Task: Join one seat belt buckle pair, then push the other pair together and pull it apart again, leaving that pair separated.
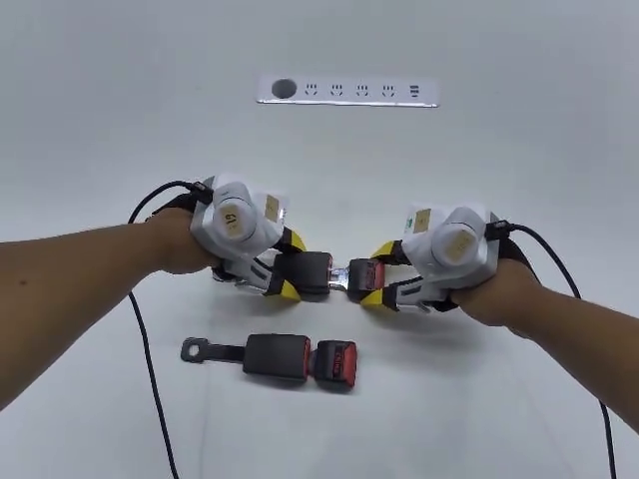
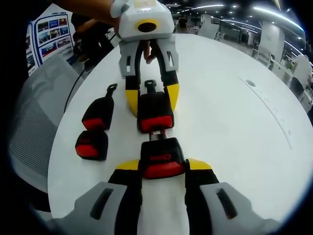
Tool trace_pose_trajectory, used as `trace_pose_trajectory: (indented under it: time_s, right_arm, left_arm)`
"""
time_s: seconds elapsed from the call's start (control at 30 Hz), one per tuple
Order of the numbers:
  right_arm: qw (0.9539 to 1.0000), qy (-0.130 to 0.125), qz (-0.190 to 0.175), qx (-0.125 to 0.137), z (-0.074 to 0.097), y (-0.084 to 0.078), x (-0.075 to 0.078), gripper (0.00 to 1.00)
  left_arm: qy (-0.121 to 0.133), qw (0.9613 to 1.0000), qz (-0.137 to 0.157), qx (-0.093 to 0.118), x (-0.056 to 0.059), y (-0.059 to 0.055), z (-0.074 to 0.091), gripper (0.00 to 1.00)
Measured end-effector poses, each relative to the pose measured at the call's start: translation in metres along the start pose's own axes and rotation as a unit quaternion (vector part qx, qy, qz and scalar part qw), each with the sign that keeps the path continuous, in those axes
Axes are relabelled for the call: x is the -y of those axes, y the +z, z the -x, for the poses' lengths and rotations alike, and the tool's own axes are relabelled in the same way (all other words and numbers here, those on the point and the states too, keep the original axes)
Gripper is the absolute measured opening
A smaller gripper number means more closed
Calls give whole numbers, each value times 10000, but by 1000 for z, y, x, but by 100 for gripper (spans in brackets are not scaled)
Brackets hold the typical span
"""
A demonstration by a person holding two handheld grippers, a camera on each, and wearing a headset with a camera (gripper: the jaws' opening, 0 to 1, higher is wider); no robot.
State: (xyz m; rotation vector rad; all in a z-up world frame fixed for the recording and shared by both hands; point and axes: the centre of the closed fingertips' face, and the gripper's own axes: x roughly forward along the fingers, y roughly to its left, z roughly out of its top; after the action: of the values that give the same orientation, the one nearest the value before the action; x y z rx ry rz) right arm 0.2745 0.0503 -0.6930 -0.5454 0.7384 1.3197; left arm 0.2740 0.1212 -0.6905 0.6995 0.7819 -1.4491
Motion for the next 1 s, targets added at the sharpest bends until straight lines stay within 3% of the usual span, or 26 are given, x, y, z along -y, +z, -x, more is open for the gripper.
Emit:
trace_pose_trajectory:
  time_s: [0.4,1.0]
  right_arm:
    - [10000,67,68,-6,10,-9,1,32]
    - [10000,51,45,28,38,-39,5,32]
  left_arm:
    - [-40,10000,-50,-18,0,1,0,34]
    - [-52,10000,-39,-38,-1,3,0,34]
